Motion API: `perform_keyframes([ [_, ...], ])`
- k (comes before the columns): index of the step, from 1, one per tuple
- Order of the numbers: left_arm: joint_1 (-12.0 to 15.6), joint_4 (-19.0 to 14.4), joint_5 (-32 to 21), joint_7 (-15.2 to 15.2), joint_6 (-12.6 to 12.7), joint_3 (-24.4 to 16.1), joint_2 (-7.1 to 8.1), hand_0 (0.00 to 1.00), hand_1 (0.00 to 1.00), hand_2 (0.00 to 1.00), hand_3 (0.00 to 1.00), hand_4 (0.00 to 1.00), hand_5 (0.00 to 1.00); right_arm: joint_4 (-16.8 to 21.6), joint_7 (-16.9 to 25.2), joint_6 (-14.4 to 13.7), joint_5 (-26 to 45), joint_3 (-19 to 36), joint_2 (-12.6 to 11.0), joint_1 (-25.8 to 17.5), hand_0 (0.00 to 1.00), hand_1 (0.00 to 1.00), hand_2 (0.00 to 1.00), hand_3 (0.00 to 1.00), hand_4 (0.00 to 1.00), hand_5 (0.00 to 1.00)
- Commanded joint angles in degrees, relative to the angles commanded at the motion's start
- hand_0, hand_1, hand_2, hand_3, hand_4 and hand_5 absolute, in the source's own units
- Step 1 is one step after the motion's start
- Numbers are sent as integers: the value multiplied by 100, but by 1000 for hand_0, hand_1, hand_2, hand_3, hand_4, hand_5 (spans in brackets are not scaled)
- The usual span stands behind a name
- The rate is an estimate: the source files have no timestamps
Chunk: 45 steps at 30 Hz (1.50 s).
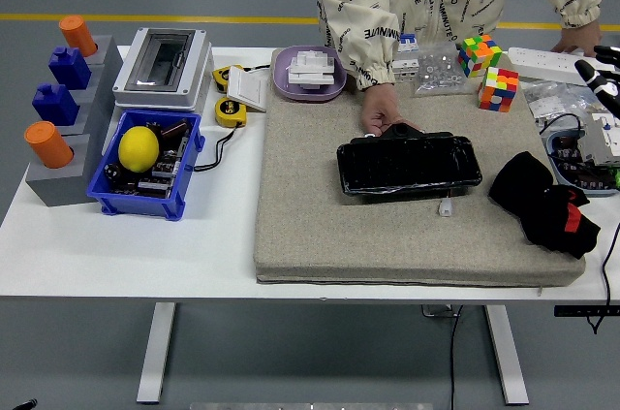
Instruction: Pick the rag up,wipe the panel,place it on the desk
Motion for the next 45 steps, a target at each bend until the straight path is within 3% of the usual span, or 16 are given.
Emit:
perform_keyframes([
  [3,4,-2,5,0,0,-8,-7,652,661,695,580,675,438,-138,-19,28,-447,-70,30,65,842,785,848,843,998,758],
  [13,-51,-24,13,-2,-5,-11,-5,652,660,694,580,676,439,-752,-231,-89,-2868,-638,51,173,840,784,845,843,998,750],
  [19,-35,-17,7,0,-5,-21,-18,651,661,695,580,677,441,-1072,-279,-67,-4229,-689,140,154,844,788,846,845,998,742],
  [31,-27,-12,16,-3,-1,-32,-1,650,661,694,580,676,440,-1222,-439,37,-4229,-343,618,109,854,790,850,847,998,730],
  [45,-16,-5,11,-2,1,-36,-7,652,661,694,580,676,440,-987,-1056,74,-3948,-10,1057,-311,852,790,847,845,998,726],
])
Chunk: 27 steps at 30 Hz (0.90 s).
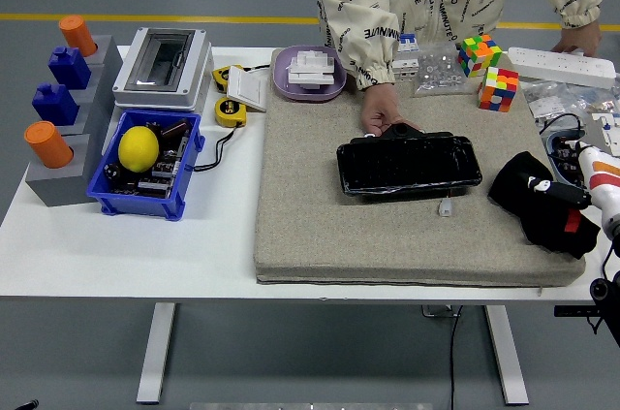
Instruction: Pick the rag up,wipe the panel,place it on the desk
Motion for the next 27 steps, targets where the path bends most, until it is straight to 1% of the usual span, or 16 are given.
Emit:
perform_keyframes([
  [6,-8,-13,-1,-4,-3,27,16,652,660,695,581,676,440,-46,75,0,57,83,132,-58,849,788,846,846,998,722],
  [10,17,-10,-5,-4,-4,39,29,651,661,694,581,676,441,-54,129,2,45,153,281,-111,849,789,845,843,998,725],
  [15,36,-5,-27,-2,-5,78,41,651,661,695,580,676,440,-78,113,0,25,96,422,-165,847,788,845,843,998,723],
  [20,33,-11,-42,-3,-9,112,50,651,661,694,580,675,438,-114,102,-7,33,4,483,-186,845,785,844,842,998,739],
  [27,35,-8,-59,-3,-8,154,55,653,661,695,581,676,439,-158,98,-38,46,-48,491,-164,842,783,842,841,998,742],
])
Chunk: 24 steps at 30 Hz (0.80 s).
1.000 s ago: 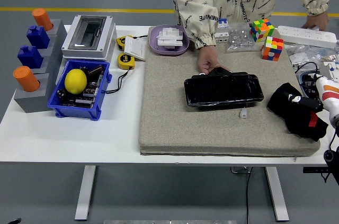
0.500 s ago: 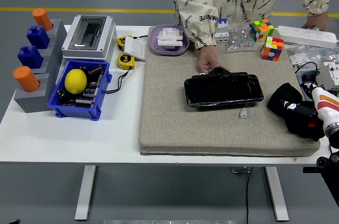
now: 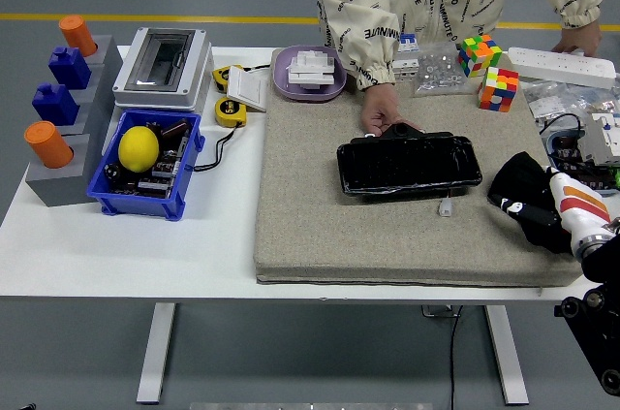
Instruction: Pick the rag up,wipe the panel,place it on the desk
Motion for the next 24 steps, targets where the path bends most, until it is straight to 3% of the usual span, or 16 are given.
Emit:
perform_keyframes([
  [3,-1,0,-7,1,-2,2,-9,653,661,695,581,676,439,-44,146,42,61,-6,-12,16,842,783,842,841,998,742],
  [4,-2,-1,-8,0,-2,-2,-13,652,660,695,580,675,438,-54,189,35,51,-9,-11,15,791,745,807,832,998,679],
  [9,-1,0,-17,1,-6,-16,-36,652,660,695,580,675,438,-114,340,-73,17,-65,-6,27,791,745,807,832,998,679],
  [10,1,1,-16,0,-6,-22,-40,652,661,694,580,675,438,-139,377,-126,18,-93,-5,37,737,700,772,797,998,581],
  [15,3,4,-24,-1,-7,-36,-61,652,661,694,580,675,438,-261,509,-419,51,-260,-29,82,737,700,772,797,998,581],
  [16,2,4,-23,-1,-8,-39,-65,652,660,695,580,674,437,-281,528,-465,56,-290,-40,91,688,658,730,767,998,511],
  [24,-13,0,-35,-2,-12,-42,-89,652,660,695,580,675,439,-492,681,-795,123,-500,-176,212,658,640,710,747,998,484],
])
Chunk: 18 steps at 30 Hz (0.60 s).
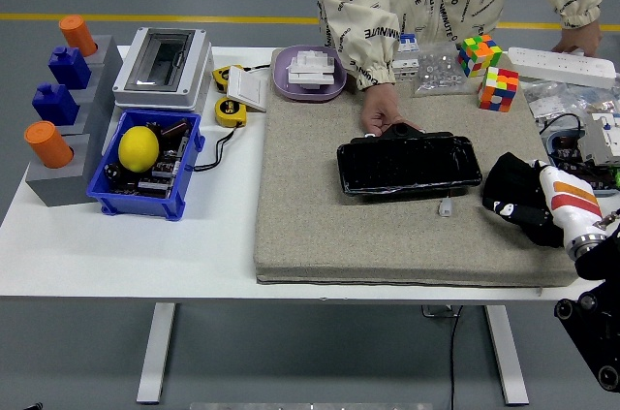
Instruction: Pick the rag up,wipe the panel,place it on the desk
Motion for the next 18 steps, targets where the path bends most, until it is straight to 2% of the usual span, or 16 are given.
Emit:
perform_keyframes([
  [3,5,2,0,-1,1,-8,-4,652,660,695,580,675,439,-44,35,-120,13,-43,-32,30,658,640,710,747,998,484],
  [4,6,2,-1,-1,1,-10,-6,652,661,694,580,676,439,-54,42,-149,13,-54,-37,38,628,615,683,659,998,443],
  [9,7,-1,-5,-2,-1,-12,-15,652,661,694,580,676,439,-76,58,-250,-13,-96,-42,55,628,615,683,659,998,443],
  [10,7,-1,-5,-2,-2,-13,-16,652,661,695,580,676,440,-79,58,-266,-21,-102,-40,57,573,588,644,578,958,386],
  [15,4,-2,-3,-3,-3,-23,-24,652,661,695,580,676,440,-93,62,-324,-75,-132,-42,66,573,588,644,578,958,386],
  [16,3,-2,-3,-3,-3,-24,-25,652,661,695,580,675,439,-98,59,-339,-87,-135,-43,69,538,559,595,549,889,343],
  [18,-1,-4,-3,-3,-4,-22,-26,652,661,695,580,675,439,-110,47,-370,-117,-134,-44,72,538,559,595,549,889,343],
])
